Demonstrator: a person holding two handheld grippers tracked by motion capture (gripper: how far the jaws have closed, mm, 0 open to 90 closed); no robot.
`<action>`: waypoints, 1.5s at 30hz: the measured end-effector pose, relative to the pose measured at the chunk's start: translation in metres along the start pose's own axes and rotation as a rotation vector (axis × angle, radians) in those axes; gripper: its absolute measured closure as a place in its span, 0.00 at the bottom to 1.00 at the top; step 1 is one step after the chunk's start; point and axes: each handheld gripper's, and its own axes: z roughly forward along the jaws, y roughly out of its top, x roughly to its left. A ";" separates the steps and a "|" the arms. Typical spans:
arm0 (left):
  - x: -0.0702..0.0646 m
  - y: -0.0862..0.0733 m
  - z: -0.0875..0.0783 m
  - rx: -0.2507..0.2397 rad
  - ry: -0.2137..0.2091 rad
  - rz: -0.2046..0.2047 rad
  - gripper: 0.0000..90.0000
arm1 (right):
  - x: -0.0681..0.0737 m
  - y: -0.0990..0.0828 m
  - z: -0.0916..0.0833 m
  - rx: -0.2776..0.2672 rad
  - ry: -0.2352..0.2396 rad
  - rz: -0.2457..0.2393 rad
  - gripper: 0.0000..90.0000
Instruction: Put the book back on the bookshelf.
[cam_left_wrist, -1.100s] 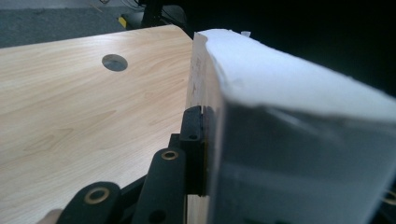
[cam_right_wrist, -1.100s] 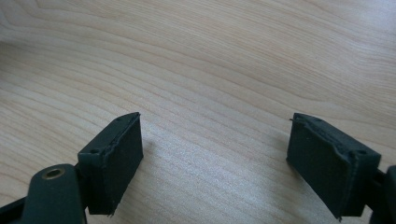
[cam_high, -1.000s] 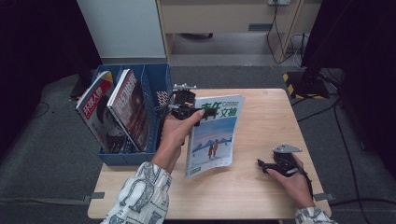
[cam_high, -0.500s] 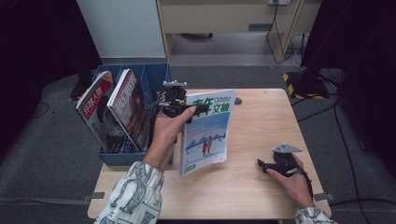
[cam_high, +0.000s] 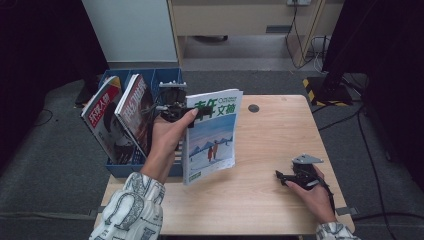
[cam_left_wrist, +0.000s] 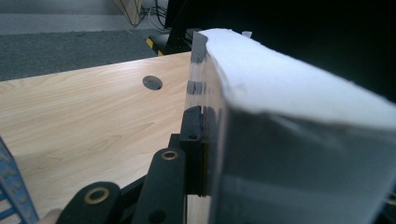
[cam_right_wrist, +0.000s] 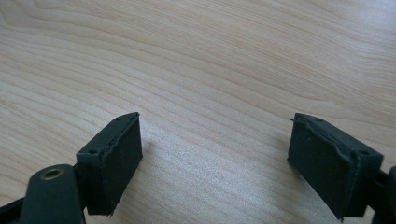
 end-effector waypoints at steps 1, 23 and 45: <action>0.001 0.000 -0.002 -0.005 0.003 -0.003 0.81 | 0.000 0.000 0.000 0.000 0.000 0.000 0.20; 0.020 0.013 -0.060 -0.070 0.069 -0.019 0.81 | 0.001 -0.001 -0.001 -0.001 -0.004 0.007 0.19; 0.048 0.012 -0.120 -0.126 0.148 -0.069 0.81 | 0.001 -0.002 -0.002 -0.001 -0.005 0.007 0.19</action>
